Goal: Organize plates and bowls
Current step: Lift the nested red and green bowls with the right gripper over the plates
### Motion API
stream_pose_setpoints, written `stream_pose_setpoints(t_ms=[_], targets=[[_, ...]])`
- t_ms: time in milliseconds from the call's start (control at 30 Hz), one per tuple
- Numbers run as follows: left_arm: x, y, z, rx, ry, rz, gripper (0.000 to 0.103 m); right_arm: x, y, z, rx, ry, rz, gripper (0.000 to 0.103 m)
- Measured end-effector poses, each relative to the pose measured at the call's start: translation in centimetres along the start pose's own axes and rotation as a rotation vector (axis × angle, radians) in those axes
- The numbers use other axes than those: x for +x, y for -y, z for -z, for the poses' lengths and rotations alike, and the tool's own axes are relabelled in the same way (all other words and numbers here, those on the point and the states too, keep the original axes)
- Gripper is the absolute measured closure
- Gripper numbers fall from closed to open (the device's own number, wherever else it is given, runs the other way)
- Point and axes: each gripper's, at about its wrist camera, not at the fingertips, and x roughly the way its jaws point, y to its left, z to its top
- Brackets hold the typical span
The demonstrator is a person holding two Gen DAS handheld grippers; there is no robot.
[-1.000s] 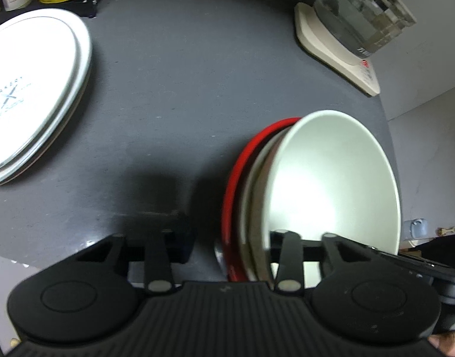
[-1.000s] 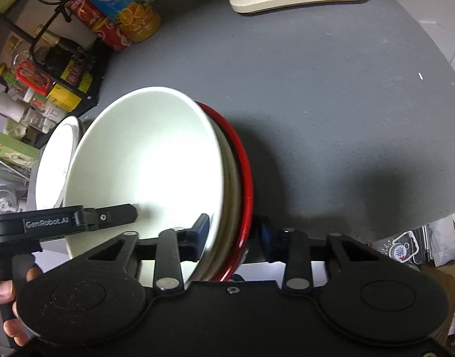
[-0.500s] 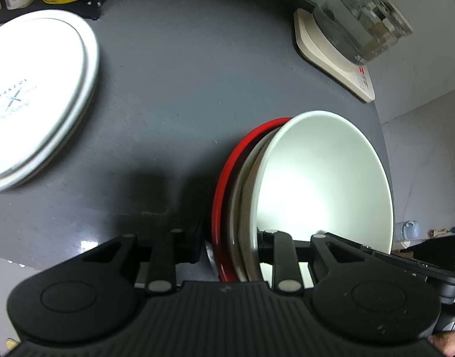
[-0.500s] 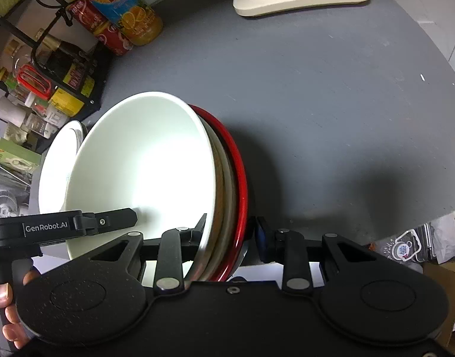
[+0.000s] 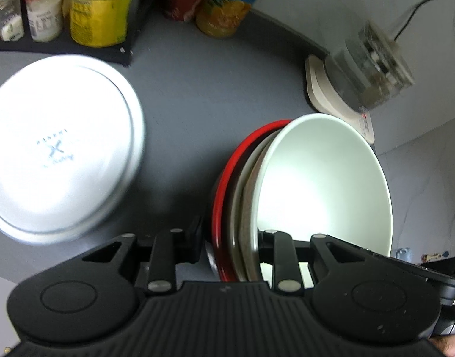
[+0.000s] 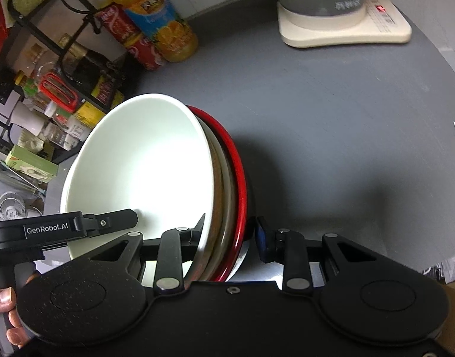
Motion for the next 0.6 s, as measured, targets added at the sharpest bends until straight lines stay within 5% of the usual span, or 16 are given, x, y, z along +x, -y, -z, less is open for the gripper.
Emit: stream_pose_setpoints(t_ms=[600], targets=[[-4.7,-8.8,-4.2,-0.092,0.078,-0.017,0.076,3.5,-8.8,-3.3,-0.105,-0.011,-0.05,0.072]])
